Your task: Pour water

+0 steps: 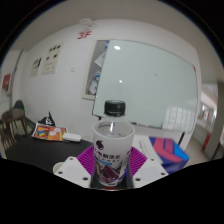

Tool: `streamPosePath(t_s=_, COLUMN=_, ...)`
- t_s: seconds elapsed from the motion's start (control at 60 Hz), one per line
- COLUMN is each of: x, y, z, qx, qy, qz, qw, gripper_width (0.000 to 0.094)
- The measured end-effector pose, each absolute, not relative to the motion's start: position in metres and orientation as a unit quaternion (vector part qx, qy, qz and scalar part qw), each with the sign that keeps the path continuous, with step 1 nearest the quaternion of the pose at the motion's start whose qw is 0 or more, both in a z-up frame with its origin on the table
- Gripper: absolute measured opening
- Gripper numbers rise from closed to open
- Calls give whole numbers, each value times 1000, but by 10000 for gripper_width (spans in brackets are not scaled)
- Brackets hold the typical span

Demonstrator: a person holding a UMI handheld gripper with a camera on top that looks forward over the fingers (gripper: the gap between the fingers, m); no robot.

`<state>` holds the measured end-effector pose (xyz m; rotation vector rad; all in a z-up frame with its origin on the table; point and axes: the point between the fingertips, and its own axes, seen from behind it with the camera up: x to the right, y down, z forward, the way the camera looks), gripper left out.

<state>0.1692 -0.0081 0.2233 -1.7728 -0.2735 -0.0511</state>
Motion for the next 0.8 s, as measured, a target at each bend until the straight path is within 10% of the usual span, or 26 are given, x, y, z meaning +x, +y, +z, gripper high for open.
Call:
streamPosePath(t_s=0.383, x=200, y=12, z=76, qx=-818, qy=-56, qz=39, qw=571, gripper_width=399)
streamPosePath(t_s=0.6, x=203, y=4, z=68, qx=-807, qy=-70, qz=6, qw=587, gripper_width=406)
streamPosePath(t_s=0.8, x=208, y=0, z=59, qx=-823, qy=-64, qz=-15, qw=565, gripper_width=747)
